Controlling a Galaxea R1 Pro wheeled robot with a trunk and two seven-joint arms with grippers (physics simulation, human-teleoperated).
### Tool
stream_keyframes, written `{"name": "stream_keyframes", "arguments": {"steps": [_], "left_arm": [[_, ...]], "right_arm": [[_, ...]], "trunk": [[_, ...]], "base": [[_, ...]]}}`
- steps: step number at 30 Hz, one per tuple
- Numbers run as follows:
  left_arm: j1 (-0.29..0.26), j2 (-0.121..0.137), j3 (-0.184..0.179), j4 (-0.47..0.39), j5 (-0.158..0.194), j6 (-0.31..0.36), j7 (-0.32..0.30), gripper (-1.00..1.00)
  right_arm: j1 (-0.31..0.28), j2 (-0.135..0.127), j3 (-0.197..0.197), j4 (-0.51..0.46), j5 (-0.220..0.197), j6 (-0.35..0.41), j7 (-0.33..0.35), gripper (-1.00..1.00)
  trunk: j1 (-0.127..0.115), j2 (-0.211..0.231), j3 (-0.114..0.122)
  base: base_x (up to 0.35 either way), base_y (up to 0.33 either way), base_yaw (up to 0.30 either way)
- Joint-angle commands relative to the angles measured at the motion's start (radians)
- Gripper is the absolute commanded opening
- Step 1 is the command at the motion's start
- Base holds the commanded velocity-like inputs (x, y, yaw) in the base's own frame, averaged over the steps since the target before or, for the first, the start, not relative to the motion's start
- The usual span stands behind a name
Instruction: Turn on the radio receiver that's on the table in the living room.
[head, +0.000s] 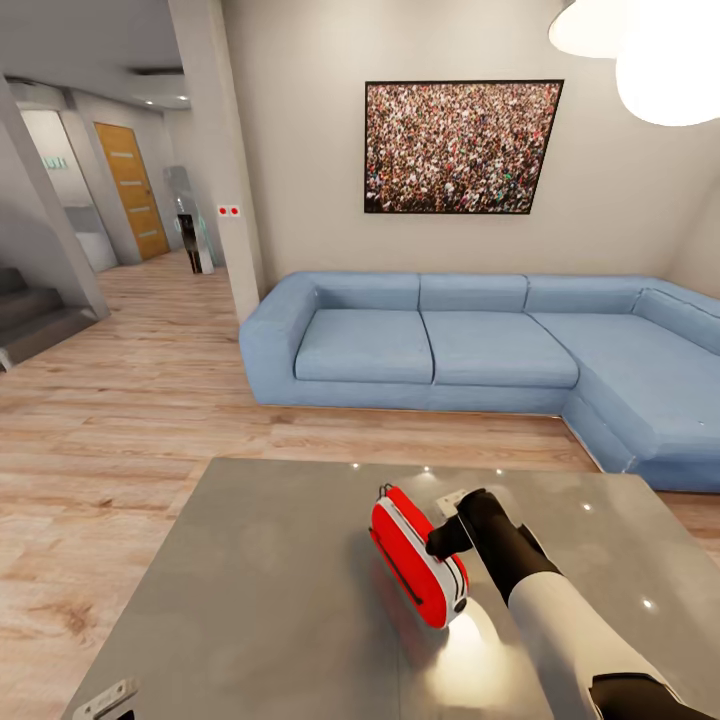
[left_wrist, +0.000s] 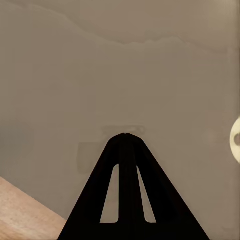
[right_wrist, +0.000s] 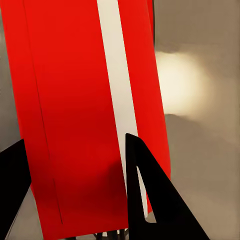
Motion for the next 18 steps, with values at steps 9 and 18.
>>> {"name": "stream_keyframes", "arguments": {"steps": [9, 18], "left_arm": [[0.000, 0.000, 0.001, 0.000, 0.000, 0.000, 0.000, -1.00], [0.000, -0.001, 0.000, 0.000, 0.000, 0.000, 0.000, -1.00]], "right_arm": [[0.000, 0.000, 0.000, 0.011, -0.004, -0.001, -0.001, -1.00], [0.000, 0.000, 0.000, 0.012, -0.004, -0.002, -0.001, -1.00]], "trunk": [[0.023, -0.042, -0.019], [0.042, -0.077, -0.034]], "base": [[0.000, 0.000, 0.000], [0.000, 0.000, 0.000]]}}
